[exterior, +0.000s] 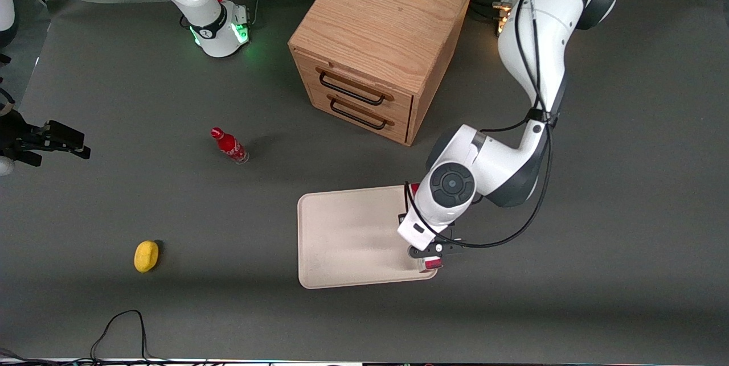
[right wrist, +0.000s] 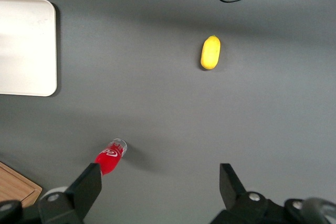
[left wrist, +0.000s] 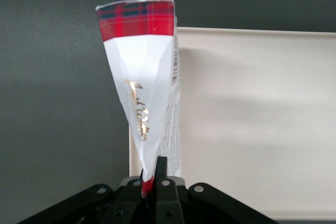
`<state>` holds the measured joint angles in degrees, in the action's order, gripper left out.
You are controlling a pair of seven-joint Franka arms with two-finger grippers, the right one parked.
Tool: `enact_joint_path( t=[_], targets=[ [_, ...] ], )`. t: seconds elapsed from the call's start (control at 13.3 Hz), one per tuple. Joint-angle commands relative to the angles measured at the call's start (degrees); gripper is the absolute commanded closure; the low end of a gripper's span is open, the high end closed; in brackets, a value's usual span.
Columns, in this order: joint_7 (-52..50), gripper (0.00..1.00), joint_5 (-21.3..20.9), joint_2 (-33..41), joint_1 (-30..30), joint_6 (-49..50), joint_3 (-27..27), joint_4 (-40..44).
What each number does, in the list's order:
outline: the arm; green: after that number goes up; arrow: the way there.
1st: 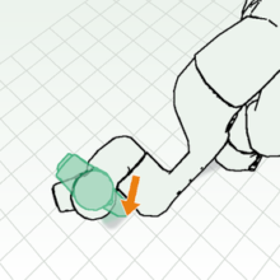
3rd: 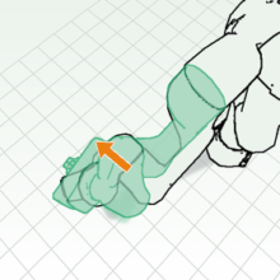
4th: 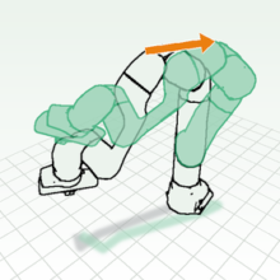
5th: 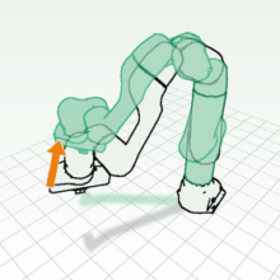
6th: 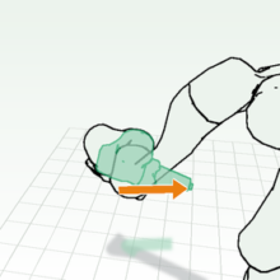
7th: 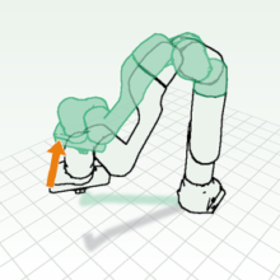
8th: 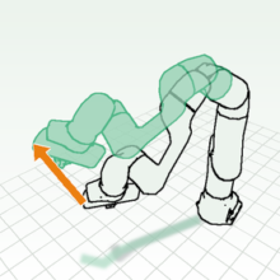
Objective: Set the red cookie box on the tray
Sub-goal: 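Lower the held cookie box onto the tray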
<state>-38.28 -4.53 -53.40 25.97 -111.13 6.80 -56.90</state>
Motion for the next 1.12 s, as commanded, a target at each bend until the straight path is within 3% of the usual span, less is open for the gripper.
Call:
enact_joint_path(
  t=[0.0, 0.6, 0.67, 0.75, 1.05],
  targets=[
    [-0.4, 1.0, -2.4, -2.2, 0.9, -0.9, -0.7, 2.8],
    [-0.8, 1.0, -3.2, -2.5, 1.7, -3.2, -0.7, 0.1],
    [-0.8, 0.11, -3.3, -2.4, 1.6, -3.2, -0.7, 0.0],
    [-0.7, 0.0, -3.6, -2.2, 1.7, -3.2, -0.7, -0.3],
    [-0.4, 0.0, -3.9, -0.4, 1.4, -1.8, -0.7, -0.3]
  ],
)
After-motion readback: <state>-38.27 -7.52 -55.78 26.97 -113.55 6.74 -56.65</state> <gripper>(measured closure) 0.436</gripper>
